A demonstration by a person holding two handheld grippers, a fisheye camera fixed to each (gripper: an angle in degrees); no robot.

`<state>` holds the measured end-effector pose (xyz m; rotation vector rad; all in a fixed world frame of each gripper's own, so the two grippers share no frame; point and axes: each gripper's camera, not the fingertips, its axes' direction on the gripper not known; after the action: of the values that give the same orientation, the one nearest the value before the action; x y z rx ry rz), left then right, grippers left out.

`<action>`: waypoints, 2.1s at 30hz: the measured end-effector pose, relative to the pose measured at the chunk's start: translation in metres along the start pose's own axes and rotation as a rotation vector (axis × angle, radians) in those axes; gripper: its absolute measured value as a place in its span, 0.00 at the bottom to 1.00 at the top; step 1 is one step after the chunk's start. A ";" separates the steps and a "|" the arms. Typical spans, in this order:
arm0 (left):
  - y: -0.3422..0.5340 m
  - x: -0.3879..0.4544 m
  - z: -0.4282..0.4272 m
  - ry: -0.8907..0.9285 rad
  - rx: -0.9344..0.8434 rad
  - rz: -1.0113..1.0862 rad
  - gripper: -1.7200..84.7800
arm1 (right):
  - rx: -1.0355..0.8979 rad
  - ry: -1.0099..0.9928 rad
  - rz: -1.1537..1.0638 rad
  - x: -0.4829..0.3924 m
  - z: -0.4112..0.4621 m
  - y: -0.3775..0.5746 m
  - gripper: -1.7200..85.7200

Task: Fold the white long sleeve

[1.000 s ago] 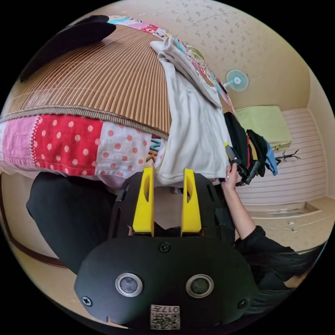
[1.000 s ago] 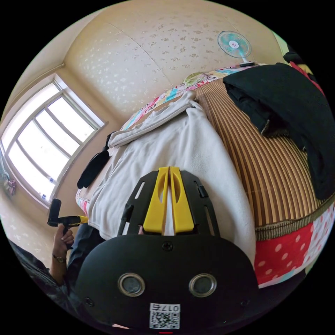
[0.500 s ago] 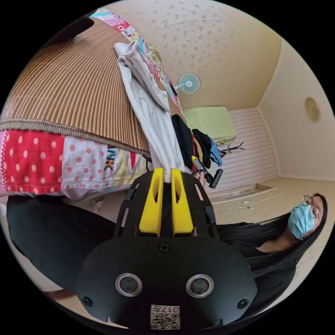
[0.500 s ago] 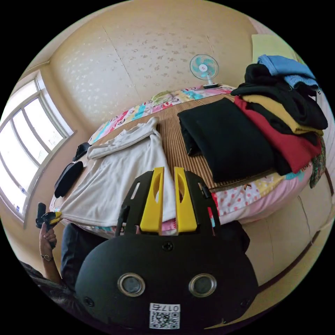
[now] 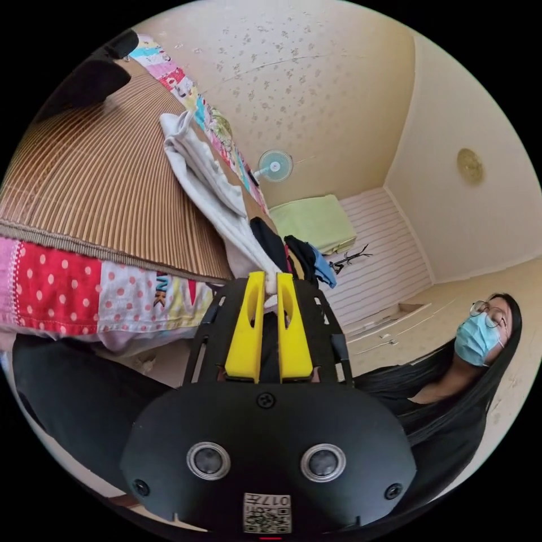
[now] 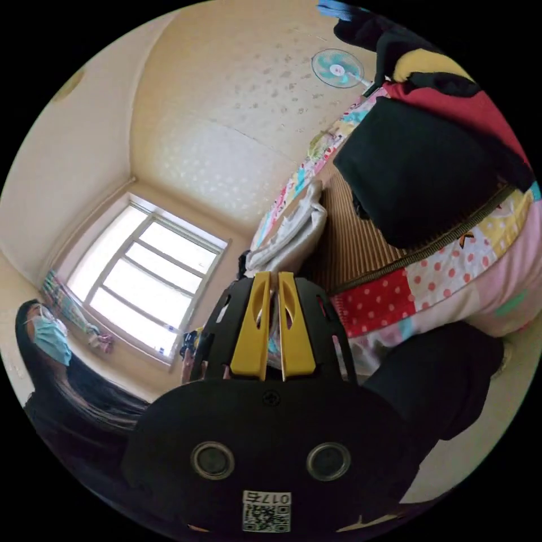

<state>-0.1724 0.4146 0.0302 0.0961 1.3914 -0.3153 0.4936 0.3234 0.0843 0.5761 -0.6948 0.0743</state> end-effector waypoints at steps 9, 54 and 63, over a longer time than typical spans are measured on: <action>0.021 0.101 -0.057 0.140 0.206 0.120 0.07 | 0.200 -0.173 -0.307 -0.147 -0.072 0.006 0.05; 0.035 -0.154 0.083 -0.439 0.252 -0.190 0.22 | -0.063 1.083 -0.481 0.048 0.326 0.064 0.02; 0.019 -0.205 0.074 -0.341 0.222 -0.383 0.12 | -0.083 1.035 -0.436 0.058 0.320 0.054 0.01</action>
<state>-0.1265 0.4479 0.2418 -0.0426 1.0265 -0.7694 0.3380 0.1941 0.3444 0.5130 0.4351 -0.0651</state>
